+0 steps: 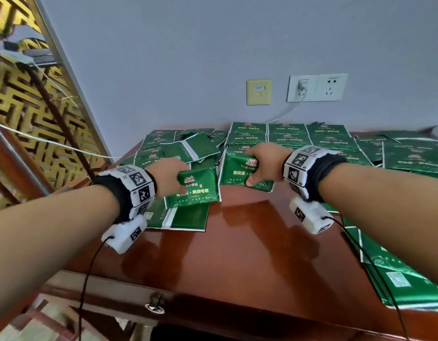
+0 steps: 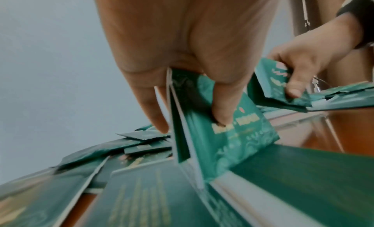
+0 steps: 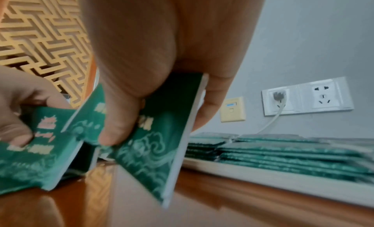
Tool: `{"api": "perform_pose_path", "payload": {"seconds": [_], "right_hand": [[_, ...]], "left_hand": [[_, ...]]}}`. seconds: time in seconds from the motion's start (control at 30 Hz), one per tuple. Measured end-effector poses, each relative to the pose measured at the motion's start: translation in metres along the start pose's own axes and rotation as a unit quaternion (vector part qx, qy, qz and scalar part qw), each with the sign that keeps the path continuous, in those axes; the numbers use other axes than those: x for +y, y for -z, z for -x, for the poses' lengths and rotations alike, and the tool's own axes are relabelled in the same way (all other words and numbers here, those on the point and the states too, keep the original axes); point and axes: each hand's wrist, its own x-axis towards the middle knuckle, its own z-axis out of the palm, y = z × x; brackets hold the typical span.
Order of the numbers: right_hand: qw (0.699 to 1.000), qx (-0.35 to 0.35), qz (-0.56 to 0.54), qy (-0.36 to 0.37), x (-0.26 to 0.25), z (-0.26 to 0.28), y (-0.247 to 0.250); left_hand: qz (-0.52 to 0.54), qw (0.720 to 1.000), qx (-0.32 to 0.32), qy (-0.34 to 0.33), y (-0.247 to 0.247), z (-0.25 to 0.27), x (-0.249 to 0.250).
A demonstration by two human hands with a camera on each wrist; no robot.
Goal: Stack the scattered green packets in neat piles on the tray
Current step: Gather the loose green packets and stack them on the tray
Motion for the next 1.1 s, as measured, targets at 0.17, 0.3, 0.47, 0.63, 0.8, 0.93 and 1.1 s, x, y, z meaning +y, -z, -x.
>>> {"api": "perform_pose_path", "payload": {"seconds": [0.17,0.3,0.47,0.63,0.8,0.93,1.1], "right_hand": [[0.991,-0.120,-0.045,-0.043,0.006,0.013,0.013],[0.983,-0.173,0.031,-0.058,0.004,0.021,-0.009],[0.972,-0.207,0.066,-0.086,-0.008,0.013,-0.022],[0.974,-0.195,0.090,-0.069,-0.020,0.014,-0.024],[0.971,-0.210,-0.018,-0.114,-0.014,0.022,-0.029],[0.971,-0.221,0.032,-0.084,-0.004,0.024,-0.028],[0.988,-0.136,0.016,-0.070,0.012,0.026,-0.023]], "left_hand": [[0.136,0.991,0.004,-0.011,0.022,-0.001,-0.001],[0.065,0.996,-0.067,0.001,0.003,-0.004,0.011],[0.012,0.995,-0.094,-0.006,-0.022,-0.013,0.021],[0.027,0.994,-0.110,-0.001,-0.029,-0.021,0.028],[-0.010,0.994,-0.111,-0.016,-0.025,-0.020,0.025],[-0.002,0.995,-0.094,-0.039,-0.017,-0.023,0.030],[0.039,0.995,-0.059,-0.069,-0.006,-0.038,0.043]]}}
